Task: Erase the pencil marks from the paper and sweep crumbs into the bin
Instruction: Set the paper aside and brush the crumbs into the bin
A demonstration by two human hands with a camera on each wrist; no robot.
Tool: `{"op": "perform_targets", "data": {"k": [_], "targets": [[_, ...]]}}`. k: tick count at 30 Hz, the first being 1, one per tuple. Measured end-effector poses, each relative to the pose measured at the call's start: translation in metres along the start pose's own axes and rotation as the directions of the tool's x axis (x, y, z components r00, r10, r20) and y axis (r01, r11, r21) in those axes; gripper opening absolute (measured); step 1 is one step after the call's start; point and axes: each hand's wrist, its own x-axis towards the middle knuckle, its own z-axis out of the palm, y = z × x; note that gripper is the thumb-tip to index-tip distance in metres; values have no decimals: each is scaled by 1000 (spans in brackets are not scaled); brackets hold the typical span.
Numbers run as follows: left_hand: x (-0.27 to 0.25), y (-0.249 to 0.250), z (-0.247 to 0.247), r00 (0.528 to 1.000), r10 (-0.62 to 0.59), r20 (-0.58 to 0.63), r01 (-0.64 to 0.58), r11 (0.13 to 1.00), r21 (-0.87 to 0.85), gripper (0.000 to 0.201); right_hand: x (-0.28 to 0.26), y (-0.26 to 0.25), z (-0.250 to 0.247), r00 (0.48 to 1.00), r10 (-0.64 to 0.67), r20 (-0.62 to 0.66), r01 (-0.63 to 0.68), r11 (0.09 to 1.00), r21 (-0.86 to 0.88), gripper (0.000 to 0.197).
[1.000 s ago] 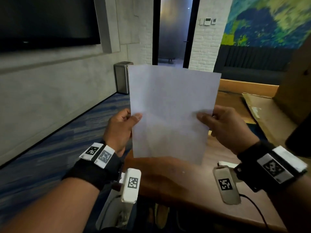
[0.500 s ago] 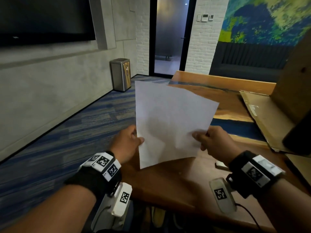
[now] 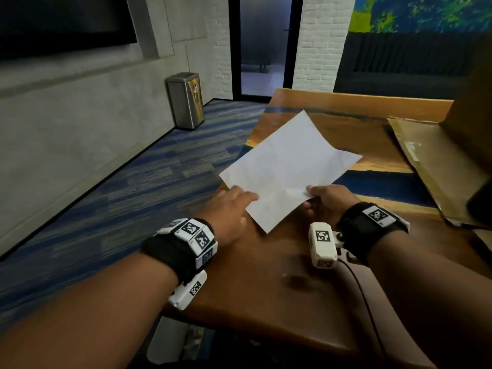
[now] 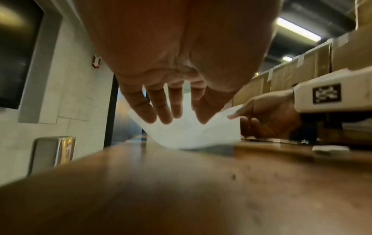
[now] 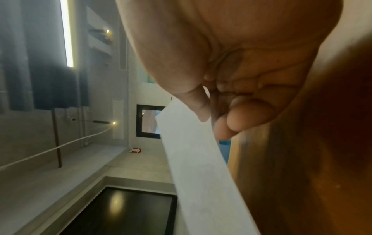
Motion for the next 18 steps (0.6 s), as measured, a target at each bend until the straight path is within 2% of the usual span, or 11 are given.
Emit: {"op": "perform_targets", "data": {"k": [3, 5, 6, 7, 8, 9, 10, 11, 12, 14, 18], "targets": [[16, 4, 9, 979, -46, 199, 22, 992, 122, 65, 7, -1, -5, 993, 93, 69, -87, 993, -86, 21], [27, 5, 9, 968, -70, 240, 31, 986, 161, 60, 4, -6, -15, 993, 83, 89, -42, 917, -396, 28], [32, 6, 7, 965, -74, 251, 27, 983, 184, 57, 0, -9, -23, 994, 46, 101, 24, 796, -605, 29], [37, 6, 5, 962, -75, 261, 20, 978, 207, 55, -6, -12, -31, 990, 13, 139, 102, 611, -785, 27], [41, 6, 3, 960, -74, 270, 11, 974, 227, 53, -13, -14, -42, 980, 2, 198, 183, 377, -908, 24], [44, 5, 1, 959, -73, 274, 6, 972, 236, 52, -22, -17, -53, 965, 13, 261, 257, 144, -956, 20], [47, 4, 0, 959, -76, 272, 11, 972, 234, 52, -29, -18, -65, 951, 55, 305, 308, -43, -950, 17], [49, 2, -1, 960, -81, 268, 19, 974, 228, 52, -38, -19, -74, 938, 110, 329, 343, -159, -926, 16], [51, -1, -1, 961, -84, 264, 25, 975, 222, 52, -45, -18, -83, 926, 168, 337, 368, -215, -905, 18], [54, -5, -1, 963, -90, 256, 34, 976, 217, 49, -58, -16, -95, 913, 227, 338, 393, -270, -879, 23], [57, -8, -1, 964, -105, 244, 52, 976, 213, 44, -60, -11, -98, 906, 191, 378, 423, -380, -822, 22]]}}
